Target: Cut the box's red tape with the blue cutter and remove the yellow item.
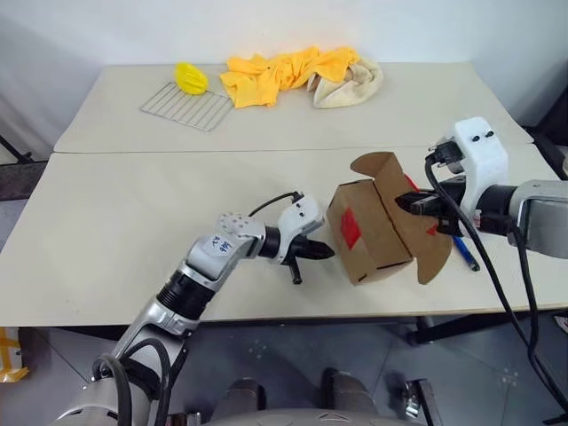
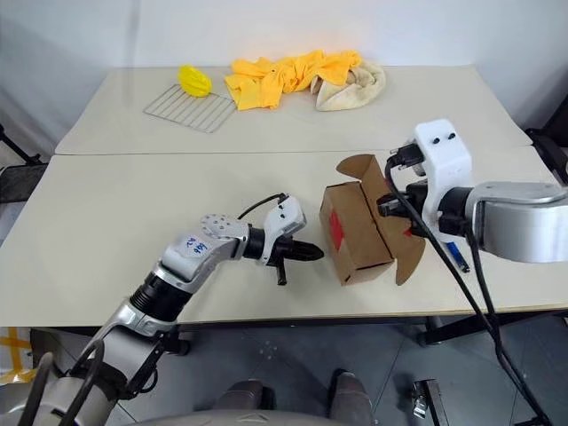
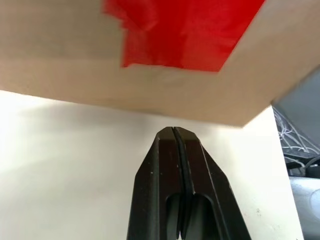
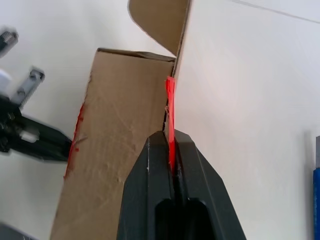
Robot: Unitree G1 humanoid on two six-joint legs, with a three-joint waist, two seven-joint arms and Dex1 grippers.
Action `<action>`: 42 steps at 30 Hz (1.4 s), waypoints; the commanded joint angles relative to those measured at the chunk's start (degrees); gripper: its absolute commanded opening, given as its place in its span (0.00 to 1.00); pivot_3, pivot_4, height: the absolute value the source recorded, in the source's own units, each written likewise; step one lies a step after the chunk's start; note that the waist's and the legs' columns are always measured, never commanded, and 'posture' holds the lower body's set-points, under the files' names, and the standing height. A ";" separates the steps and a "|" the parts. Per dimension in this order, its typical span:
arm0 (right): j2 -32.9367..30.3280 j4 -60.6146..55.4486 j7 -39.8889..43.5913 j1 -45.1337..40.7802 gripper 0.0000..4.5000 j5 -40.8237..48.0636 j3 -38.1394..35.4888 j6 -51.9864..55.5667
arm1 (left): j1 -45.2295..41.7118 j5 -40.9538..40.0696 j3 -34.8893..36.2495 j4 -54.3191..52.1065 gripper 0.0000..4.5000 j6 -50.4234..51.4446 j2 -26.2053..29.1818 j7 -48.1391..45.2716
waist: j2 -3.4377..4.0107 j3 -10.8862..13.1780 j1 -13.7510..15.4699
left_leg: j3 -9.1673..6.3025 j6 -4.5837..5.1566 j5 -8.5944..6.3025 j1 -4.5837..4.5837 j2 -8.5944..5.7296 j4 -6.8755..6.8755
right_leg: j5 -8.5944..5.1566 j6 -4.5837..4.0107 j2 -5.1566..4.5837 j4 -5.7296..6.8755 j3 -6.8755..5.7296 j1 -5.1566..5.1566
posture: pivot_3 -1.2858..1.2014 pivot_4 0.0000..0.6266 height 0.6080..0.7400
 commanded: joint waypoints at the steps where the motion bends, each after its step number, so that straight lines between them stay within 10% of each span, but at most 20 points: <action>1: -0.15 -4.87 -6.49 0.04 0.00 1.20 2.94 -5.61 | -1.65 1.09 0.49 1.00 0.00 -2.51 -1.41 0.01 | 0.00 0.00 0.02 | 0.00 0.00 0.00 0.00 -0.01 0.01 | 0.00 0.00 -0.01 0.01 0.01 0.00 | 0.52 0.24 1.00; 15: 18.25 -5.35 -15.53 11.68 0.00 1.20 -5.36 -20.90 | -2.47 3.78 1.25 6.04 0.00 -7.06 -4.11 0.10 | -0.24 -0.13 -0.07 | 0.14 0.02 0.01 0.13 0.15 0.06 | 0.07 -0.12 0.10 0.06 0.06 0.05 | 0.52 0.24 1.00; 33: 11.12 -2.85 -10.62 11.46 0.00 1.20 -5.05 -15.29 | -12.80 -8.94 18.04 4.20 0.00 7.51 -3.19 -1.57 | -0.27 -0.10 0.11 | 0.13 0.05 0.03 0.06 0.16 0.04 | 0.12 -0.14 0.11 -0.02 0.07 0.03 | 0.52 0.24 1.00; 42: 11.13 -3.18 -10.52 10.21 0.00 1.20 -3.58 -15.08 | -12.15 -4.22 8.01 6.56 0.00 1.47 -9.85 -1.67 | -0.28 -0.10 0.05 | 0.16 0.06 0.03 0.08 0.13 0.00 | 0.13 -0.13 0.11 -0.08 0.06 0.05 | 0.52 0.24 1.00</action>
